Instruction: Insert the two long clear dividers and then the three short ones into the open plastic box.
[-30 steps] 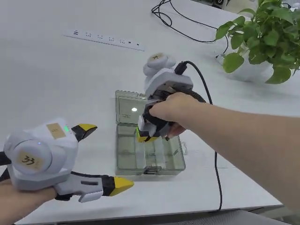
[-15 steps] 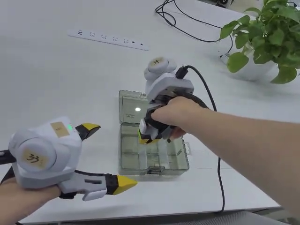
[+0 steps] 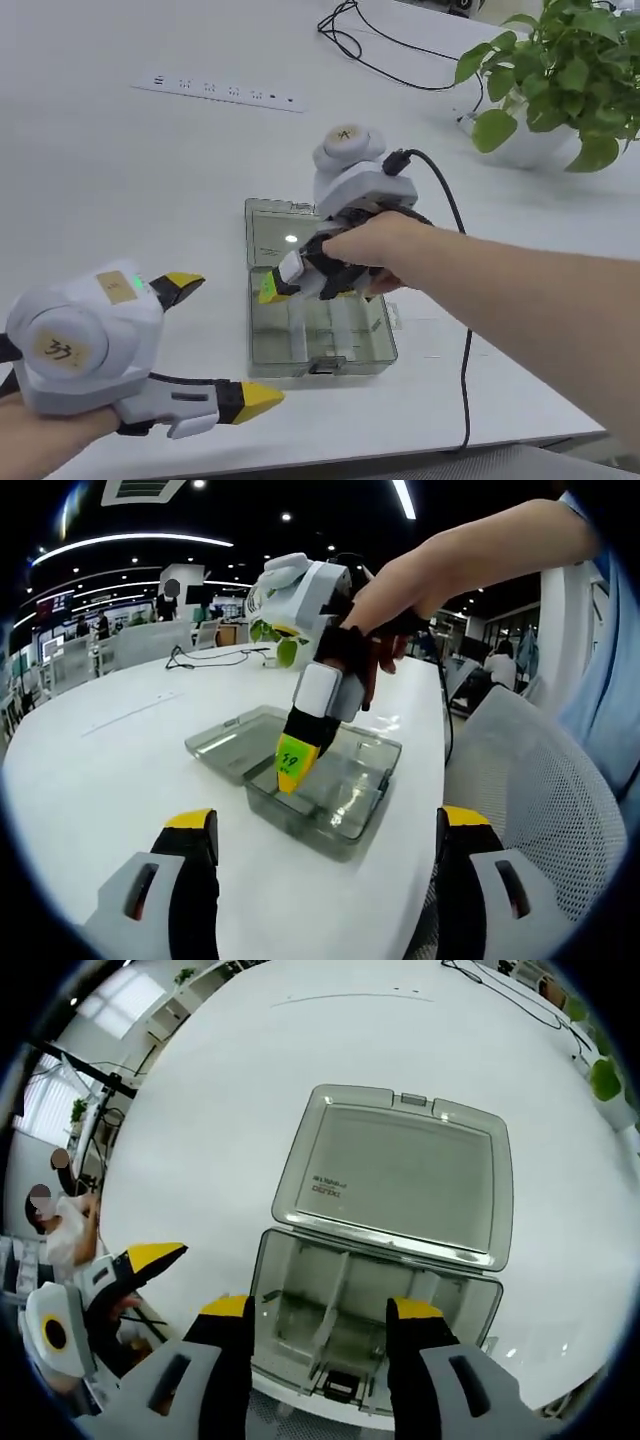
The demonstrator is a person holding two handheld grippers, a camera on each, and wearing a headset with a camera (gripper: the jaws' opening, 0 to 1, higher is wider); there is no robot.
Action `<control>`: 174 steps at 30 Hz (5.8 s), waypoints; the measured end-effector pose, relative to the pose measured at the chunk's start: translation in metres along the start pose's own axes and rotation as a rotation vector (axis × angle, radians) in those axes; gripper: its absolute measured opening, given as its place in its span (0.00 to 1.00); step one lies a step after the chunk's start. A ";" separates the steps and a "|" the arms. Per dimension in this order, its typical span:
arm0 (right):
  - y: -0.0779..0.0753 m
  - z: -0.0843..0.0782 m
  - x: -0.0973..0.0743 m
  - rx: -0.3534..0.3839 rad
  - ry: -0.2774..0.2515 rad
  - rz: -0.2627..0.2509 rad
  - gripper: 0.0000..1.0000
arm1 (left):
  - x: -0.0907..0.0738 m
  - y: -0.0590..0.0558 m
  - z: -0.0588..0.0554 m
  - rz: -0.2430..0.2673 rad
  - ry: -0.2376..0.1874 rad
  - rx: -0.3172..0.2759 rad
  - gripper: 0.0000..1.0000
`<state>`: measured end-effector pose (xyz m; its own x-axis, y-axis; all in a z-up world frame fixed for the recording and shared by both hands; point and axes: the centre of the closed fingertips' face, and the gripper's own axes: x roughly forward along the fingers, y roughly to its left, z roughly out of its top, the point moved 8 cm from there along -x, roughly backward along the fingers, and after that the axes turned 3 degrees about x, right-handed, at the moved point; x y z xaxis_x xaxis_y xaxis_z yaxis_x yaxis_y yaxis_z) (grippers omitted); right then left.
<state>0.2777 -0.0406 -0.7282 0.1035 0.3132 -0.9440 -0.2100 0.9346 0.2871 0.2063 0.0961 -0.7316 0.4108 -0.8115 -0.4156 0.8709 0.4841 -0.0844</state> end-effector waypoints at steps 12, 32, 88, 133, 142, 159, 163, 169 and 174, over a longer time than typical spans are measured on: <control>0.014 0.001 -0.001 0.029 -0.073 0.135 0.78 | -0.002 -0.004 0.004 -0.002 0.011 0.016 0.92; 0.011 0.004 -0.036 -0.108 -0.398 0.303 1.00 | -0.008 -0.011 0.005 0.031 0.030 0.019 0.92; -0.146 -0.075 -0.050 -0.934 -0.320 0.258 1.00 | 0.001 -0.011 0.016 0.146 0.037 -0.071 0.94; -0.187 -0.060 -0.025 -1.365 0.106 0.057 0.33 | 0.009 -0.018 0.028 0.178 0.017 -0.089 0.92; -0.187 -0.062 -0.027 -1.303 0.091 0.029 0.32 | 0.001 -0.016 0.029 0.178 0.017 -0.088 0.92; -0.180 -0.044 -0.054 -1.146 -0.139 -0.072 0.32 | 0.002 -0.006 0.029 0.127 -0.058 -0.323 0.90; -0.172 -0.045 -0.064 -1.133 -0.181 -0.087 0.32 | 0.007 0.002 0.028 0.107 -0.058 -0.409 0.86; -0.144 -0.047 -0.074 -1.161 -0.237 -0.108 0.32 | 0.022 0.010 0.039 0.076 -0.040 -0.477 0.80; -0.116 -0.045 -0.081 -1.189 -0.286 -0.125 0.32 | 0.039 0.009 0.051 -0.003 -0.011 -0.523 0.74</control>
<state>0.2502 -0.1816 -0.6921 0.3644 0.3982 -0.8418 -0.9232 0.2726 -0.2707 0.2438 0.0517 -0.7026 0.4142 -0.8149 -0.4054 0.6223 0.5786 -0.5273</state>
